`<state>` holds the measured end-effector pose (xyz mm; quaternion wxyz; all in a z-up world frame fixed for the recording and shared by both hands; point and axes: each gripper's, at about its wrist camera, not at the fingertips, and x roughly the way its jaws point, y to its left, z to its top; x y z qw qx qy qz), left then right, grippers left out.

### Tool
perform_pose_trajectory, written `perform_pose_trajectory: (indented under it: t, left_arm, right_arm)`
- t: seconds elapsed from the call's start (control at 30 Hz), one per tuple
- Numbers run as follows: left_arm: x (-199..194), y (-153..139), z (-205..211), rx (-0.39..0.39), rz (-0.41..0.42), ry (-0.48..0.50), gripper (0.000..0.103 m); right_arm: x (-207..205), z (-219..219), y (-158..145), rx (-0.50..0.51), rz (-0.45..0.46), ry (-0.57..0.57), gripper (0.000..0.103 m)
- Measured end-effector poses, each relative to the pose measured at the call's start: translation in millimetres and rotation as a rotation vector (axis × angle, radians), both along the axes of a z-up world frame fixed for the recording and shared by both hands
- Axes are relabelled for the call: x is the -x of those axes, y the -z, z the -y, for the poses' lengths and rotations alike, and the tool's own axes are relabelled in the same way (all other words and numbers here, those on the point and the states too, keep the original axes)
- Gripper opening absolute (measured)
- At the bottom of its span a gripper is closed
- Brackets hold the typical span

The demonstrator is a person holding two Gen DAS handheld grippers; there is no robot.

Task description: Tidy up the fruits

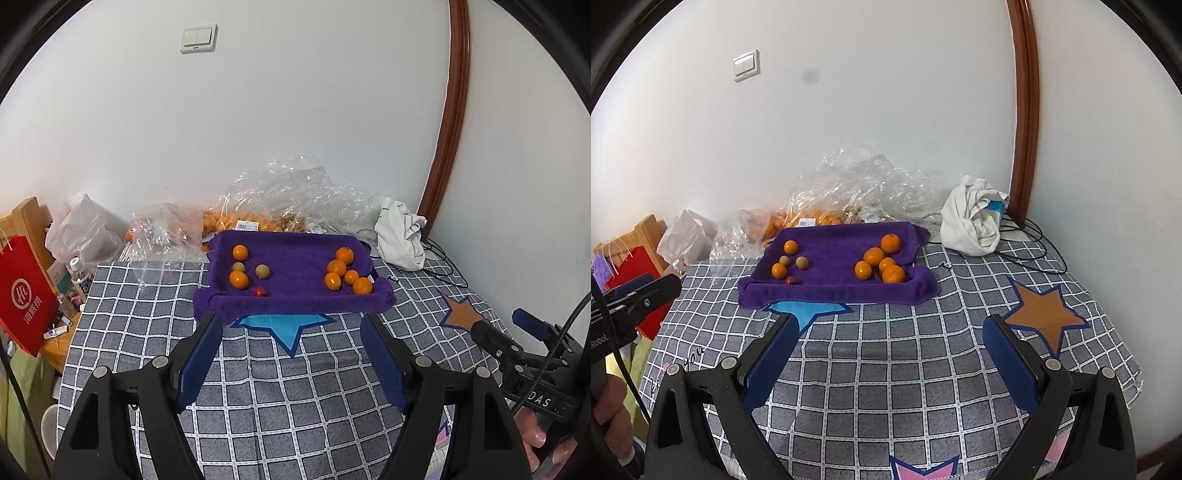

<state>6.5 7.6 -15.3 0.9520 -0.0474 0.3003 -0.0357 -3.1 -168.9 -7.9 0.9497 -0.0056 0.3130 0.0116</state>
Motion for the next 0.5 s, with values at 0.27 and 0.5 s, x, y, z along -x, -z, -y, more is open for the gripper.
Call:
perform_pose_trajectory:
  t: [0.27,0.5]
  left_arm:
    - [2.1,3.3,3.5,-0.015,-0.004,-0.003,0.078]
    - [3.0,4.2,4.9,-0.017,-0.005,-0.007,0.078]
  right_arm:
    - [1.3,2.8,3.2,-0.018,-0.005,0.006,0.099]
    - [5.1,3.2,6.3,-0.025,-0.003,0.005,0.099]
